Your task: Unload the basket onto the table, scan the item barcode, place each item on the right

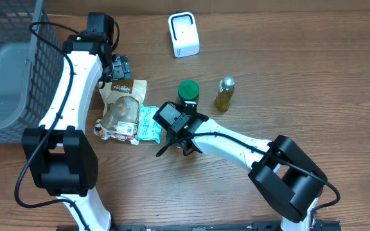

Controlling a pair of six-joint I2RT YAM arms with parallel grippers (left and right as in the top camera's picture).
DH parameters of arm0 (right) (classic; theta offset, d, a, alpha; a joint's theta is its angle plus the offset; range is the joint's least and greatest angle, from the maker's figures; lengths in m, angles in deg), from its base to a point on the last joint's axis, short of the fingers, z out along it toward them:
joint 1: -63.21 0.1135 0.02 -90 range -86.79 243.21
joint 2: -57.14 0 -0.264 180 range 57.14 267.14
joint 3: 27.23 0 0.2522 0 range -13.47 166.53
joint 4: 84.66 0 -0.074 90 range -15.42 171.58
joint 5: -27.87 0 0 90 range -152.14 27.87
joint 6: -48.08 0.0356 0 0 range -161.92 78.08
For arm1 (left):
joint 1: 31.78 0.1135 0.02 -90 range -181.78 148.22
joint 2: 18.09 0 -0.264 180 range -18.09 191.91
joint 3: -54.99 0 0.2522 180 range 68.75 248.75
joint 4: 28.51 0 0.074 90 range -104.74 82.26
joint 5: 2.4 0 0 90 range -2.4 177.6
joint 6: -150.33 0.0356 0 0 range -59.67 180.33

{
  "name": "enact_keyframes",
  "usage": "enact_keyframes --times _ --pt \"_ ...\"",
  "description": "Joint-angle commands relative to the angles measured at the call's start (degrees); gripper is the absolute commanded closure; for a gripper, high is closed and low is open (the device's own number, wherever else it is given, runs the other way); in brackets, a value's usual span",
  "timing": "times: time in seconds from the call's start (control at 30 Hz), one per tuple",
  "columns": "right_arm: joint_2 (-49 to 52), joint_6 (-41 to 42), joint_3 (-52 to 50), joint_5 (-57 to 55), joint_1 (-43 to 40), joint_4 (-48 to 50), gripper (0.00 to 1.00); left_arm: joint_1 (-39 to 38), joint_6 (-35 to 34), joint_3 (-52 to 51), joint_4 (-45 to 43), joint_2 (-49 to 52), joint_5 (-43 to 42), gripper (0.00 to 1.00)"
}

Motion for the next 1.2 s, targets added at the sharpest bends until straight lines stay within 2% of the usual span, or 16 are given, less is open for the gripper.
enact_keyframes --times 0.0,0.07,0.13,0.23,0.37,0.47,1.17 --pt "0.92 0.04 -0.11 1.36 -0.09 0.13 0.73 -0.22 0.02 0.68 -0.09 -0.24 1.16 0.01" --pt "0.92 0.04 -0.11 1.33 -0.09 0.15 0.73 -0.22 0.02 0.68 -0.09 -0.24 1.16 0.01" --pt "0.92 0.04 -0.11 1.33 -0.09 0.17 0.55 -0.22 0.02 0.68 -0.09 -0.24 1.16 0.0" --pt "0.92 0.04 -0.11 1.27 -0.09 0.17 0.43 -0.22 0.02 0.68 -0.09 -0.24 1.16 0.0" --pt "0.92 0.02 -0.11 -0.74 -0.09 0.42 0.4 -0.22 0.02 0.68 -0.09 -0.24 1.16 0.01" --pt "0.92 0.0 -0.11 -1.77 -0.09 1.22 0.35 -0.22 0.02 0.68 -0.09 -0.24 1.16 0.01" --pt "0.15 -0.24 1.36 -2.27 -0.13 0.98 0.22 -0.22 0.02 0.68 -0.09 -0.24 1.16 0.0"
